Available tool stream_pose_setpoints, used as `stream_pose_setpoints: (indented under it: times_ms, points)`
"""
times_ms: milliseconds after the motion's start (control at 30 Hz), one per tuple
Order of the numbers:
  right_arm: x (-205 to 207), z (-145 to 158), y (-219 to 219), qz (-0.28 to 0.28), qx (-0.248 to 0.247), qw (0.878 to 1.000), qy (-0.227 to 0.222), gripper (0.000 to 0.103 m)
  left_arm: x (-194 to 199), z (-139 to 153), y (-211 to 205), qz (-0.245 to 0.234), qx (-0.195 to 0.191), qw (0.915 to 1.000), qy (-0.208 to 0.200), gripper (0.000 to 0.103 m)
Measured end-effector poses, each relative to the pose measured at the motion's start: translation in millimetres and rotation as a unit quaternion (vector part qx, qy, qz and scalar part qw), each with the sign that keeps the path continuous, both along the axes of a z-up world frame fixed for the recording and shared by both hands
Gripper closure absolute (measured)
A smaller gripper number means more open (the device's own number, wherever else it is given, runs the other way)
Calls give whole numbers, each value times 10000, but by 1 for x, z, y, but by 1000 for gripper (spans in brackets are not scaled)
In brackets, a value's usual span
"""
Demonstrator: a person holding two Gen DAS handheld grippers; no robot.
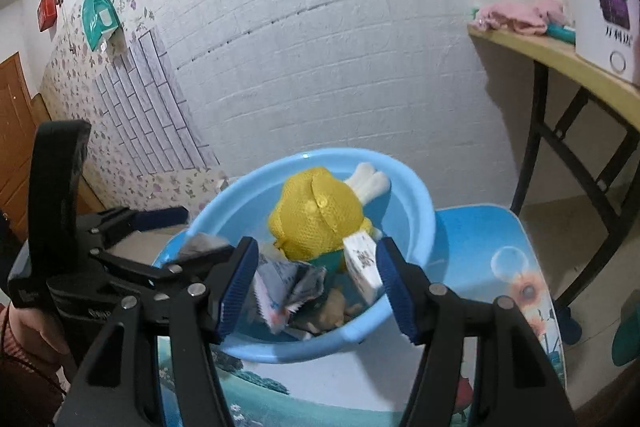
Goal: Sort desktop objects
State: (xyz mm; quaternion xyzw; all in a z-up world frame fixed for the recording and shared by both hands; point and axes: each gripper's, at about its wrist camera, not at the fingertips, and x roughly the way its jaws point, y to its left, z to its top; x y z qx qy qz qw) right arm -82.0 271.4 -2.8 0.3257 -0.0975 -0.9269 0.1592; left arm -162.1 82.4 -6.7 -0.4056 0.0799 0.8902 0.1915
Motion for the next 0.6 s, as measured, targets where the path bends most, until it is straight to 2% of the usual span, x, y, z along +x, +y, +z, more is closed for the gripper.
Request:
stream_pose_setpoints:
  times_ms: [333,500,600]
  points:
    - [-1,-8,11,26,-161,9997,-155,42,10,-5,6,23,-310,9995,2,4]
    - [6,-7,8,40,-32,9999,-143,42,18,-1,-5,111,-135,9998,53,4]
    - [12,-4,5,21,76,9999,-109,42,24,0,-10,136,-156,9998,76,4]
